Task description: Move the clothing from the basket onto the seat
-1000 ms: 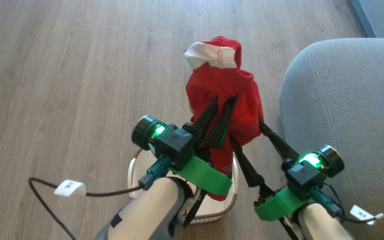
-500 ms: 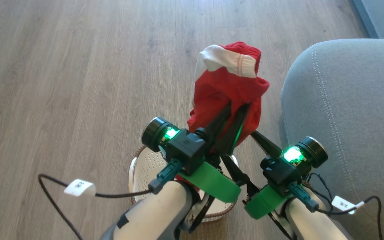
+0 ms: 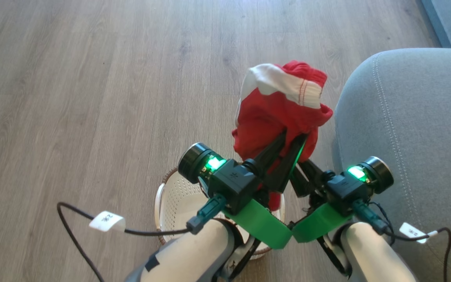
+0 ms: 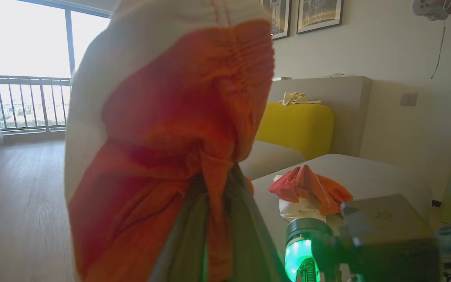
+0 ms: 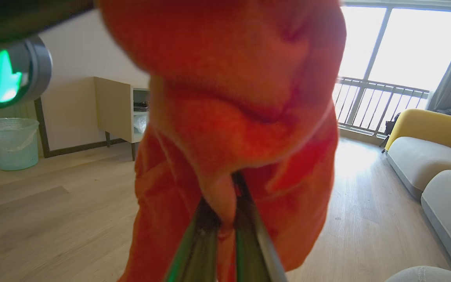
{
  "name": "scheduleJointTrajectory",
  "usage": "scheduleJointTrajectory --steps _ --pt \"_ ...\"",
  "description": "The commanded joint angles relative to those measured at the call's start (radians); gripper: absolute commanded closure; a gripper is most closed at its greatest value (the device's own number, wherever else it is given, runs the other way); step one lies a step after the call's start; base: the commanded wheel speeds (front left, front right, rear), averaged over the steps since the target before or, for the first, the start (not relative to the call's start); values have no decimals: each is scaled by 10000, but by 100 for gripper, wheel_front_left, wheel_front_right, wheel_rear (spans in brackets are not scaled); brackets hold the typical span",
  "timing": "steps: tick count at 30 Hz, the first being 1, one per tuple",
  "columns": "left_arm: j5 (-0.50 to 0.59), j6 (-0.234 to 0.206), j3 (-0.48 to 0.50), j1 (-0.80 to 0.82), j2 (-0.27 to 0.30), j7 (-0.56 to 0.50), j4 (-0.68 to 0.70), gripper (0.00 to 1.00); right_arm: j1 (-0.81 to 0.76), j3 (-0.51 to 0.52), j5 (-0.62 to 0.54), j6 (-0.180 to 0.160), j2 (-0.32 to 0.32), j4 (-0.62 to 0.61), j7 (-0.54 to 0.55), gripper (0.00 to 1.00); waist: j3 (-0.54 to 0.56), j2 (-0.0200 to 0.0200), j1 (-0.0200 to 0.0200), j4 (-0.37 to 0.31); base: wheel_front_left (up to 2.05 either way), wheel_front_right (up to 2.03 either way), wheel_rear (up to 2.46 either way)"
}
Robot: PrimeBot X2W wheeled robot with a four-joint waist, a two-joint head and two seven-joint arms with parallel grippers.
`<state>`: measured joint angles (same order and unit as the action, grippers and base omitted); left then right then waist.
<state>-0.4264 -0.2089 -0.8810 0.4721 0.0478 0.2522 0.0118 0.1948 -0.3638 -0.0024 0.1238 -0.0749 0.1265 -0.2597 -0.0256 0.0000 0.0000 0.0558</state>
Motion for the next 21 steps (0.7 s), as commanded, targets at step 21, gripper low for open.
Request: scheduleJointTrajectory --steps 21 --pt "51 161 111 200 24 95 -289 100 -9 1819 3121 69 245 -1642 -21 100 146 0 0 -32 0 0 0"
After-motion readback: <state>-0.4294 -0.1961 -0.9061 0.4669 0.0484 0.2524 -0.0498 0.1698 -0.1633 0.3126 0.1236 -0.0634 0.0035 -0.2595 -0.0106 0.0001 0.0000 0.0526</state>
